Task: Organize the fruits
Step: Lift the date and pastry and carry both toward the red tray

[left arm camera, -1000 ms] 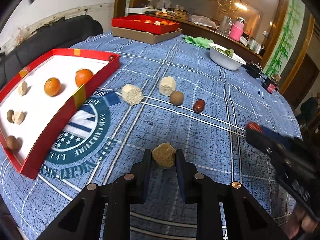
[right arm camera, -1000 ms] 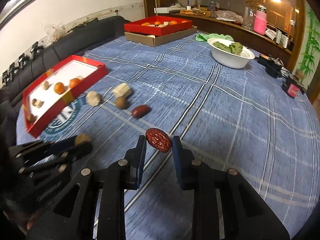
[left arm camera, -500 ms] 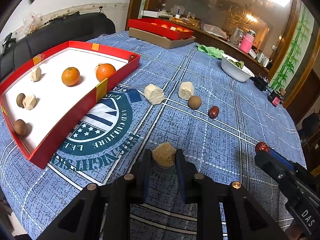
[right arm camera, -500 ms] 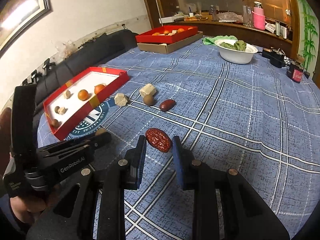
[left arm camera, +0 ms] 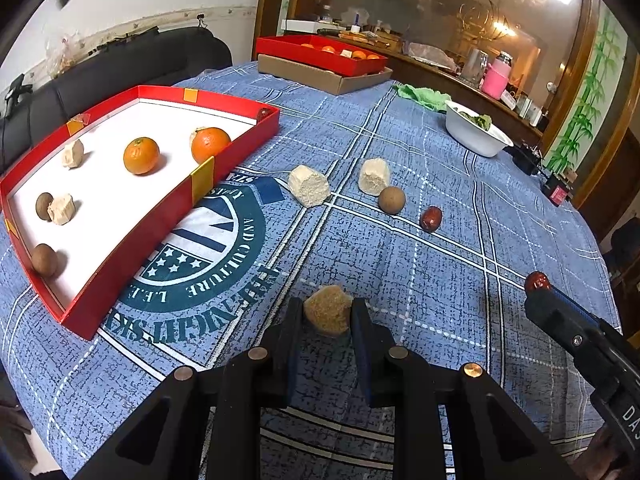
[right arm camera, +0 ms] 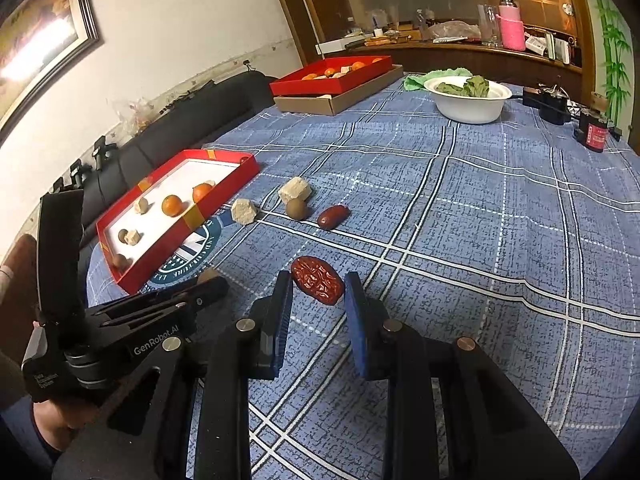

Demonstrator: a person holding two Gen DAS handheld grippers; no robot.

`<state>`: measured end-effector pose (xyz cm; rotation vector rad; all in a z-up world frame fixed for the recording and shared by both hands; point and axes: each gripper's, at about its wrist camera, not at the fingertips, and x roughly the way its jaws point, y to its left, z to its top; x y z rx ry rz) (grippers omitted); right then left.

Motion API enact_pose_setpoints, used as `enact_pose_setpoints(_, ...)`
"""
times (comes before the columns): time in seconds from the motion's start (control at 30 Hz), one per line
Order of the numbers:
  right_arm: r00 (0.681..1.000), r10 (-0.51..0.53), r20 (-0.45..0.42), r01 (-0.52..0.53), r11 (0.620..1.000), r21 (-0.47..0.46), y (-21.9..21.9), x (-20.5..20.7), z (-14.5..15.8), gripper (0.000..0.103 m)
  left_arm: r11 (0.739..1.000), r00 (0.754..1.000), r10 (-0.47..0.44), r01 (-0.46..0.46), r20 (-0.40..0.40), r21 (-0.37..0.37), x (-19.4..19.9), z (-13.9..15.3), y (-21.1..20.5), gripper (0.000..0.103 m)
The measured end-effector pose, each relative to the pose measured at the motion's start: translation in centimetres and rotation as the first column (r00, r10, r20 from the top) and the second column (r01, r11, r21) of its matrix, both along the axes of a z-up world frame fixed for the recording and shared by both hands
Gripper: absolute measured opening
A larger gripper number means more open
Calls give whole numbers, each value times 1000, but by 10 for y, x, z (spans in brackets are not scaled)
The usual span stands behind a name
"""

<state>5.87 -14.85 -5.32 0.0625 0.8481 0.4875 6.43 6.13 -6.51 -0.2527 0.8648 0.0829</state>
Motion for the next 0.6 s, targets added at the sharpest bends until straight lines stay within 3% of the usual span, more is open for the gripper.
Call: enact_pose_setpoints(0.6, 1000, -14, -7, 14, 1000, 0, -3, 4, 0, 25, 999, 1000, 10, -10, 15, -41, -3, 0, 7, 23)
